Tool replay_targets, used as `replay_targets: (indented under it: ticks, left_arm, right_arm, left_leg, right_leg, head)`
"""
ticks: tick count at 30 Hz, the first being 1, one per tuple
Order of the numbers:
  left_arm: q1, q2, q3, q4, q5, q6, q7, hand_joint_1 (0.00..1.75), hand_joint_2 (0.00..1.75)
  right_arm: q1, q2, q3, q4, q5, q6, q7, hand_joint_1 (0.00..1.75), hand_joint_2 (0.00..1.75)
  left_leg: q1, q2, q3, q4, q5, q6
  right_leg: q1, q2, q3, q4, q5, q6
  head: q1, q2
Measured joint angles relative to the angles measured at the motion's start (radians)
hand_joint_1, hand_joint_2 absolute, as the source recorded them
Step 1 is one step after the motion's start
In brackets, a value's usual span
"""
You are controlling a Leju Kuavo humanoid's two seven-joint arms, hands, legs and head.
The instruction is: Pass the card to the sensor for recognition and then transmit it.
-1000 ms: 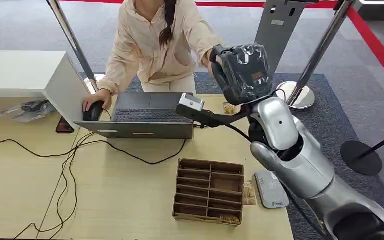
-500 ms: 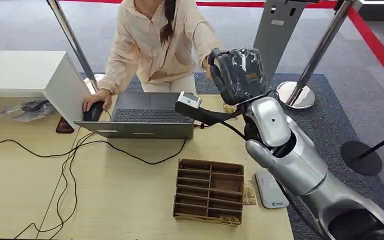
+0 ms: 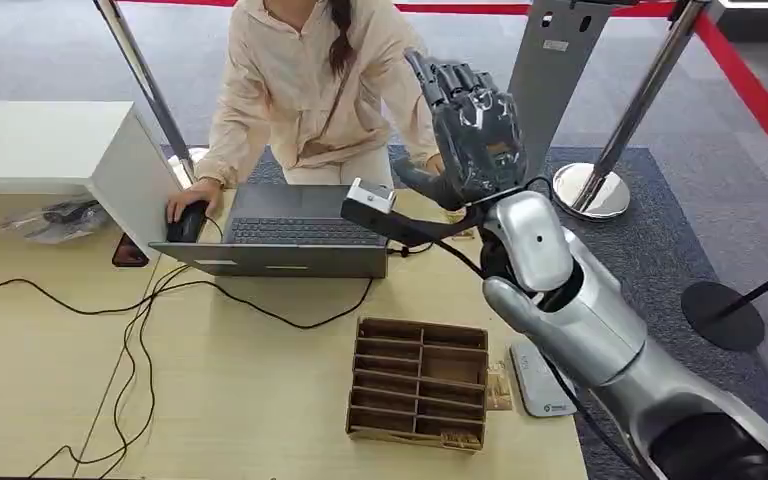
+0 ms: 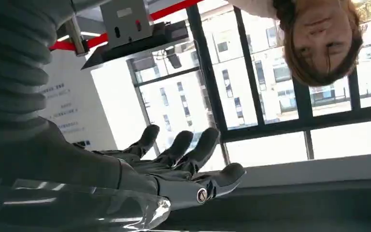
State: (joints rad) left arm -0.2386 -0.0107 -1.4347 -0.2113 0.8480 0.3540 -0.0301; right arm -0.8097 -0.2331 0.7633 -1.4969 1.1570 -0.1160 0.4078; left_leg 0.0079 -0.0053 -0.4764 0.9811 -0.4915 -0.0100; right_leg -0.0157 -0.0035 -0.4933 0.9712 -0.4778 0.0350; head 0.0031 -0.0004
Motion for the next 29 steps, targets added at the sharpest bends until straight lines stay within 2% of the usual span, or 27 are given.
replay_targets:
  ticks: [7, 8, 13, 17, 19, 20, 22, 25, 29]
  left_arm:
    - [0.012, 0.000, 0.000, 0.000, 0.021, 0.014, -0.002, 0.00, 0.00]
    - [0.016, 0.000, 0.000, 0.000, 0.026, 0.017, -0.003, 0.00, 0.00]
    - [0.038, 0.000, 0.002, 0.000, 0.066, 0.034, -0.027, 0.00, 0.00]
    - [0.040, 0.000, 0.002, 0.000, 0.069, 0.035, -0.029, 0.00, 0.00]
    - [0.057, 0.003, 0.005, 0.000, 0.093, 0.044, -0.048, 0.00, 0.00]
    - [0.075, 0.007, 0.012, 0.000, 0.126, 0.053, -0.060, 0.00, 0.00]
    - [0.085, 0.011, 0.023, 0.000, 0.137, 0.055, -0.062, 0.00, 0.00]
    - [0.087, 0.021, 0.034, 0.000, 0.154, 0.057, -0.059, 0.00, 0.00]
    - [0.089, 0.031, 0.055, 0.000, 0.174, 0.061, -0.044, 0.00, 0.00]
  right_arm:
    - [0.002, 0.002, -0.013, -0.123, 0.003, -0.064, 0.017, 0.00, 0.00]
    - [0.005, 0.002, -0.018, -0.150, -0.013, -0.071, 0.022, 0.00, 1.75]
    - [0.061, -0.018, -0.058, -0.311, -0.240, -0.112, 0.043, 0.00, 1.75]
    - [0.068, -0.021, -0.062, -0.322, -0.257, -0.116, 0.044, 0.00, 1.75]
    - [0.141, -0.060, -0.107, -0.432, -0.469, -0.172, 0.053, 0.00, 1.75]
    - [0.267, -0.108, -0.166, -0.522, -0.690, -0.248, 0.007, 0.00, 1.75]
    - [0.359, -0.136, -0.208, -0.562, -0.818, -0.284, -0.054, 0.00, 1.75]
    - [0.509, -0.167, -0.284, -0.604, -0.988, -0.313, -0.181, 0.00, 1.75]
    - [0.699, -0.175, -0.366, -0.591, -1.218, -0.290, -0.406, 0.00, 1.75]
  left_leg:
    - [0.000, 0.000, 0.000, 0.000, 0.000, 0.000]
    - [0.000, 0.000, 0.000, 0.000, 0.000, 0.000]
    - [0.000, 0.001, 0.000, 0.000, 0.000, 0.000]
    - [0.000, 0.001, 0.000, 0.000, 0.000, 0.000]
    - [0.000, 0.001, 0.001, 0.000, 0.000, 0.000]
    - [0.000, 0.001, 0.001, 0.000, 0.000, 0.000]
    - [0.000, 0.001, 0.000, 0.000, 0.000, 0.000]
    - [0.000, 0.000, -0.001, 0.000, 0.000, 0.000]
    - [0.001, 0.000, -0.002, -0.001, -0.001, 0.000]
  right_leg:
    - [0.000, 0.000, -0.001, 0.000, 0.000, 0.000]
    - [0.000, 0.000, -0.001, 0.000, 0.000, 0.000]
    - [0.000, 0.000, -0.002, 0.000, 0.000, 0.000]
    - [0.000, 0.000, -0.002, 0.000, 0.000, 0.000]
    - [0.000, 0.000, -0.002, -0.001, 0.000, 0.000]
    - [0.000, 0.000, -0.001, -0.001, 0.000, 0.000]
    - [0.000, 0.000, -0.002, -0.001, 0.000, 0.000]
    - [0.000, 0.000, -0.002, -0.001, 0.000, 0.000]
    - [0.001, 0.000, -0.002, -0.001, 0.000, 0.000]
  head:
    - [0.000, 0.000]
    - [0.000, 0.000]
    - [0.000, 0.000]
    - [0.000, 0.000]
    - [0.000, 0.000]
    - [0.000, 0.000]
    - [-0.001, 0.000]
    - [0.000, 0.000]
    - [0.000, 0.000]
